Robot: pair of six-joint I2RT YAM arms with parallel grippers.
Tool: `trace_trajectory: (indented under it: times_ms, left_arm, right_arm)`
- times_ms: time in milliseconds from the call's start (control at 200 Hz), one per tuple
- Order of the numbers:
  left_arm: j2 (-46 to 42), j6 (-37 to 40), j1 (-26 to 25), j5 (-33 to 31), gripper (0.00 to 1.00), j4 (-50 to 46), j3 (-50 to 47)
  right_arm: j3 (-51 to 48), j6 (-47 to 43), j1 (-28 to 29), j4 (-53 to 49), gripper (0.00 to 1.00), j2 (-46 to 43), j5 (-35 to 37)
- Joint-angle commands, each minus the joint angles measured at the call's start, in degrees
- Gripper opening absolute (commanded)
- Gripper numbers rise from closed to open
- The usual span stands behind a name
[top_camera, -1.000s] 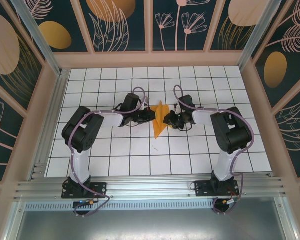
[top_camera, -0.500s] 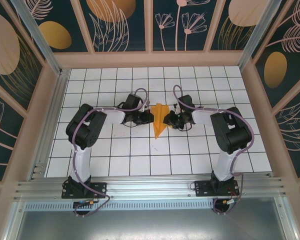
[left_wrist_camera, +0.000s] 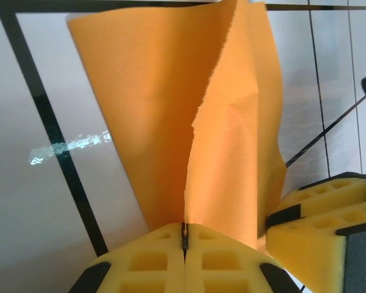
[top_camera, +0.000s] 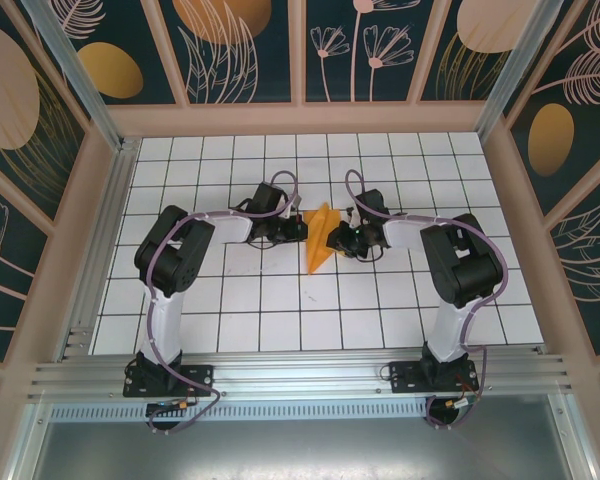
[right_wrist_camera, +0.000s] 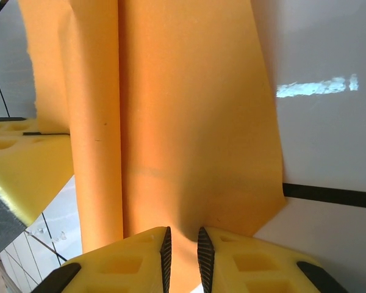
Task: Fold a paper plane with a square sheet of paper (pick it up from the middle)
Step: Fourth fold the wing at the center of the table.
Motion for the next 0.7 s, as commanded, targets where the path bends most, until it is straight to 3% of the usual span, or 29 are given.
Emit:
trace_trajectory:
  times_ms: [0,245,495,696]
  left_arm:
    - [1.2,0.94,0.51,-0.69,0.0,-1.33,0.51]
    - [-0.43,-4.87,0.47,4.16,0.0,7.28,-4.92]
    - [0.6,-2.61,0.42,2.11,0.0,4.62,-4.17]
    - [1.41,-2.42,0.47,2.25,0.0,4.84,-4.89]
  right_arm:
    - [-0.27,-1.75,0.35,-4.37,0.26,3.17,6.35]
    - [2.03,-3.52,0.42,-5.83,0.29,2.55,5.29]
    - [2.16,-3.91,0.44,-4.22,0.29,1.12,6.2]
    - [0.06,-4.12,0.77,4.2,0.26,-5.64,-2.74]
